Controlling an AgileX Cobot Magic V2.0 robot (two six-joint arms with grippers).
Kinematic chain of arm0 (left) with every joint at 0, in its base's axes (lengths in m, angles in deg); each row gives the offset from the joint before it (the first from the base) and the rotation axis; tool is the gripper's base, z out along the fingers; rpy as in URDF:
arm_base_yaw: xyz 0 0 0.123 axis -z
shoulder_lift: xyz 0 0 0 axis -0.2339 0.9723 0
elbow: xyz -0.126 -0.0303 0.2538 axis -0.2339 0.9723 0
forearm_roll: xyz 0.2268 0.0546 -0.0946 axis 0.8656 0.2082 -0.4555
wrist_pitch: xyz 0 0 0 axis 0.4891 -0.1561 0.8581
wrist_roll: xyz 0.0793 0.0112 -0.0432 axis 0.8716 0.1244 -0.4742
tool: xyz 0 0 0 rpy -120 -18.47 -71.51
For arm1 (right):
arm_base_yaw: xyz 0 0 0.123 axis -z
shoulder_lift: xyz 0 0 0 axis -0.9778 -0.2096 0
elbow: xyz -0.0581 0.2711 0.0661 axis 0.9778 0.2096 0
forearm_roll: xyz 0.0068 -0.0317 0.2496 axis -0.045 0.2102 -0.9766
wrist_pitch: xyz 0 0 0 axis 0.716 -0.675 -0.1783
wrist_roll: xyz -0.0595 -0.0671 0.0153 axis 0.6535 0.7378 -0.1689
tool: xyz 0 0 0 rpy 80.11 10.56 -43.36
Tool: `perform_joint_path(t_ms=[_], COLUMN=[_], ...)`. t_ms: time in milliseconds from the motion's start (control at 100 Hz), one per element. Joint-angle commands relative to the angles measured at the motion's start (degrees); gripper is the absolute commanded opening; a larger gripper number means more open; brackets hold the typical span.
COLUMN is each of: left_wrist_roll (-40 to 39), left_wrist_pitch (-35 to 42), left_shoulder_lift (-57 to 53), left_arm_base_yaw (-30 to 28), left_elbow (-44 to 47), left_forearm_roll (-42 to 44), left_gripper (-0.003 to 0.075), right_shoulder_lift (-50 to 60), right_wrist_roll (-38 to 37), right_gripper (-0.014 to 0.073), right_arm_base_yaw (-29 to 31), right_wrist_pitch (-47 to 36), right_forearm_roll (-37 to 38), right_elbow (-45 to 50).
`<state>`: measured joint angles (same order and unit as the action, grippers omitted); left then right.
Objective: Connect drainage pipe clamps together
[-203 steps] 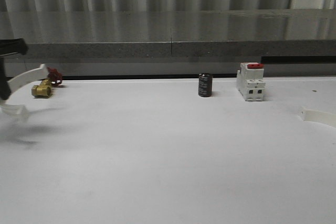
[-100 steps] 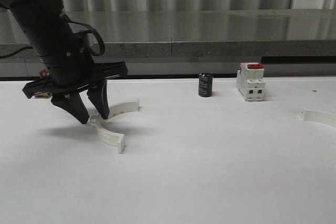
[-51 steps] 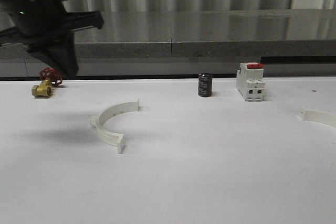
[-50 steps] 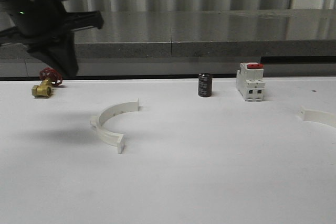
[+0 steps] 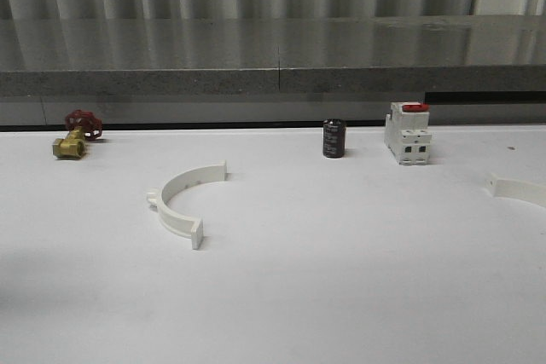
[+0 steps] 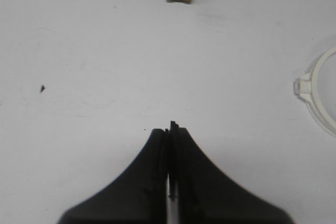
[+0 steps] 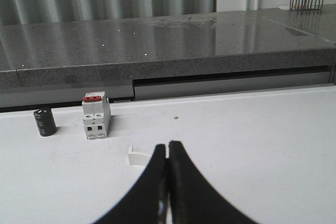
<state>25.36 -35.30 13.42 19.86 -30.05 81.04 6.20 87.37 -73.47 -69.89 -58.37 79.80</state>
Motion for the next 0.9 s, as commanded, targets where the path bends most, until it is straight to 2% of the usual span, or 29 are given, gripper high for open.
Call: perform_joint_path(t_ms=[0,480,690,890], left_wrist_roll=[0.07,0.07,0.07,0.07], left_wrist_pitch=[5.01,15.89,15.98,15.76], left_shoulder_lift=[-7.60,-40.83,-49.60,-51.23], left_arm_base_yaw=[-0.76,-0.70,-0.70,-0.70], left_elbow=[2.77,24.69,28.77,29.36], left_forearm_roll=[1.74,-0.03,-0.80,-0.85], left_gripper=[-0.0021,-0.0021,-0.0021,-0.0021], right_shoulder_lift=[1.14,1.14,-2.10,-12.99], right_wrist_roll=[0.54,0.54,0.54,0.54], right_gripper=[-0.0066,-0.0066,-0.0066,-0.0066], right_arm_base_yaw=[0.16,0.10,0.10,-0.04], right_wrist_pitch=[-4.10,-3.22,11.89,22.87], right_forearm_roll=[0.23,0.23,0.23,0.18], right_elbow=[-0.96,-1.97,-12.28,-22.13])
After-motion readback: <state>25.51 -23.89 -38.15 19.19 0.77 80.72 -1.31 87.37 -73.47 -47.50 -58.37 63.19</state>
